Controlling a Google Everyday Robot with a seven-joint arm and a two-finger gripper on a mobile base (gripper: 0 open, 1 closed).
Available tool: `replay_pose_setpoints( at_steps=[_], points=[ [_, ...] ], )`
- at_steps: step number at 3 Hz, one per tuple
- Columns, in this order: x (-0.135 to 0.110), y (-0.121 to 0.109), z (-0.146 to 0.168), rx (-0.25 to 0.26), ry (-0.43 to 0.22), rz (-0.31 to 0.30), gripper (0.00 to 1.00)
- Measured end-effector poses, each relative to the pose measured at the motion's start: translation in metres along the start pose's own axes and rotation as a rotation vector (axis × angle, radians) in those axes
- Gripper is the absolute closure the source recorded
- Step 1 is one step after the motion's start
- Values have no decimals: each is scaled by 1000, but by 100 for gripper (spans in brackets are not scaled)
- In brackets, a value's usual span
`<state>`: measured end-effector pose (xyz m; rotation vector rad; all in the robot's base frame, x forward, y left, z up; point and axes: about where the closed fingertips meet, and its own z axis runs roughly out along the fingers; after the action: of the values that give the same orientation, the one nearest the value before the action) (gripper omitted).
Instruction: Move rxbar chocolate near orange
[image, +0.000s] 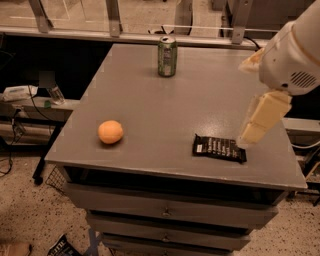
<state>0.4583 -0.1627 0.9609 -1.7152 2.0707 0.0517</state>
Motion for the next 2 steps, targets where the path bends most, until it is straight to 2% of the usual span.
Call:
replay_pose_setpoints(
  at_steps=[1,2],
  points=[
    [15,6,57,-93,-1,49,0],
    [30,14,99,-147,11,96,0]
  ],
)
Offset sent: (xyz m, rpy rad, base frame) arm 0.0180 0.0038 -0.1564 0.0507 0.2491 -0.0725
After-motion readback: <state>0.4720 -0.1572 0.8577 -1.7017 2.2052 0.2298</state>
